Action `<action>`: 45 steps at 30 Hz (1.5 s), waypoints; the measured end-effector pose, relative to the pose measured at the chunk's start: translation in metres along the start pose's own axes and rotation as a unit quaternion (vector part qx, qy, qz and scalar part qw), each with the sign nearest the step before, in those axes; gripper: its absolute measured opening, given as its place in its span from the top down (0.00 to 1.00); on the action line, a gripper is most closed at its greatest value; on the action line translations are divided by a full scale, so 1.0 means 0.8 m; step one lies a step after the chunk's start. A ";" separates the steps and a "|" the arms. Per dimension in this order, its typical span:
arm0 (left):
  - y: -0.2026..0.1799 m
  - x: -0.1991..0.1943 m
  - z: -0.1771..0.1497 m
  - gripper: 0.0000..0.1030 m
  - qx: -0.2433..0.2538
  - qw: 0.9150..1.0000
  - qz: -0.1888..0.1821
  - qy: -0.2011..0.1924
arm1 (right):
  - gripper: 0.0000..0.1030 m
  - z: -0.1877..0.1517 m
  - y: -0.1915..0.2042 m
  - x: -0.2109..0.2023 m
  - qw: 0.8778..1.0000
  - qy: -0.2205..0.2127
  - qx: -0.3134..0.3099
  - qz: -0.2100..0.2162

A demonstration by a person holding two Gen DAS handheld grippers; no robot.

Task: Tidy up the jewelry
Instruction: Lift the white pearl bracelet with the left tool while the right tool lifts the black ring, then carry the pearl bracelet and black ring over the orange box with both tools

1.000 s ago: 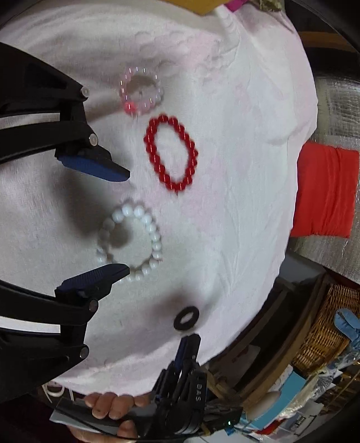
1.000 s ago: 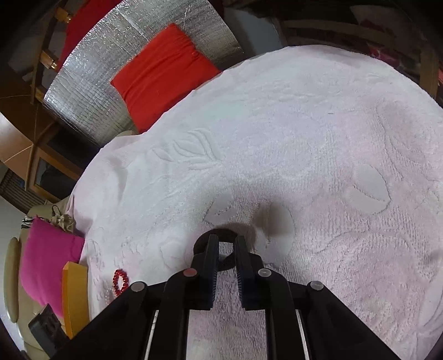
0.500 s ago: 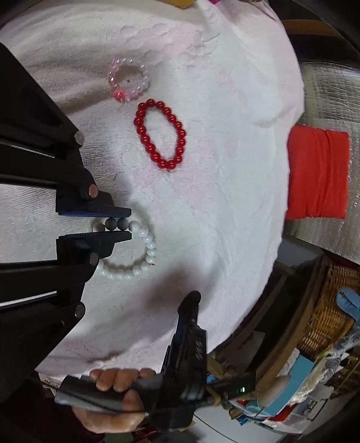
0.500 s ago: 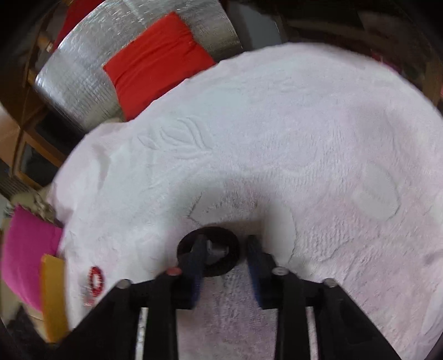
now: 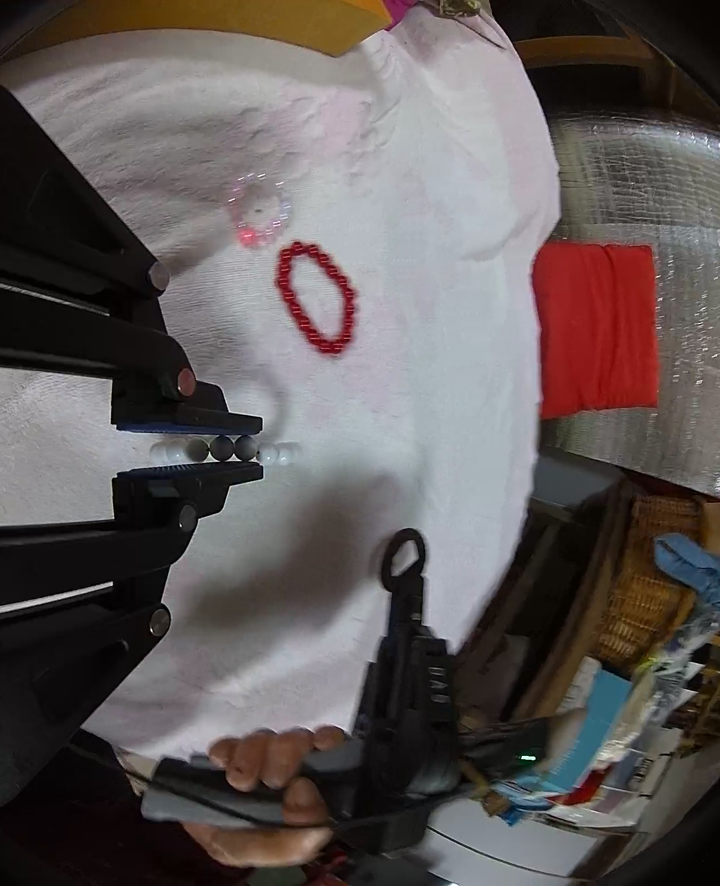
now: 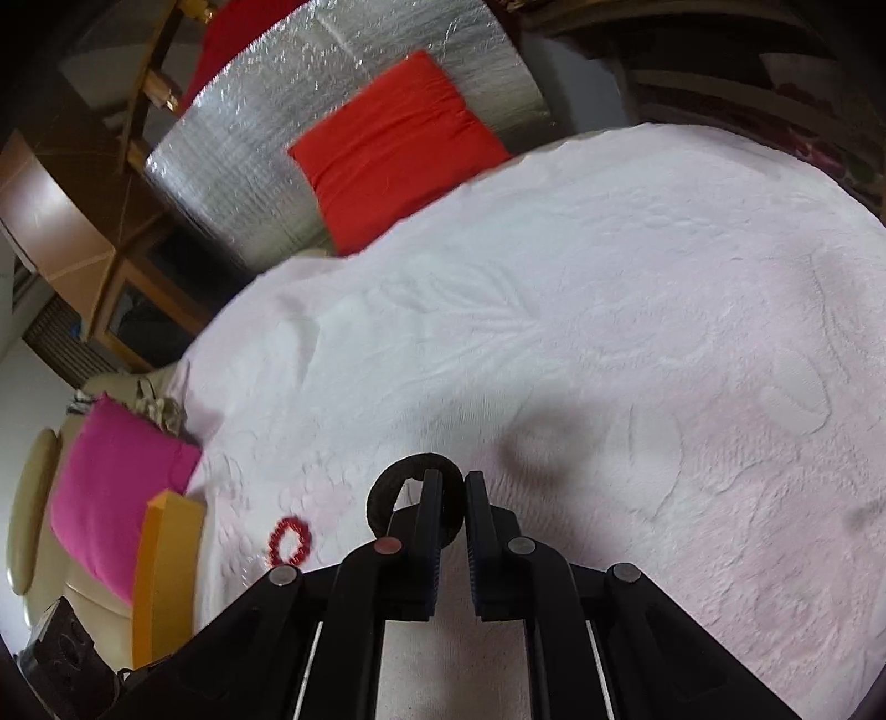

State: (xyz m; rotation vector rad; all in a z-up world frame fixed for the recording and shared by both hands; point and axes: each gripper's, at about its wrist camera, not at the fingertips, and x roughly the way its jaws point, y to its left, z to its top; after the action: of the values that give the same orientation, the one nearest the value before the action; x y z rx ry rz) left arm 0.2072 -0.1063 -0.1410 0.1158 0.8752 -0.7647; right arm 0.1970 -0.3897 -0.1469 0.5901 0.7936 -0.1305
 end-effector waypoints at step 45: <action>0.077 -0.063 0.007 0.91 -0.107 0.992 0.008 -0.070 | 0.91 -0.012 0.032 0.017 1.000 0.008 -0.020 0.012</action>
State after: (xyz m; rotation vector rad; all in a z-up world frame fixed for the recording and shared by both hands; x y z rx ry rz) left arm 0.2306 -0.0356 -0.1133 -0.1194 0.8156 -0.6506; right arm 0.2086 -0.3615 -0.1505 0.5631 0.8031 -0.0886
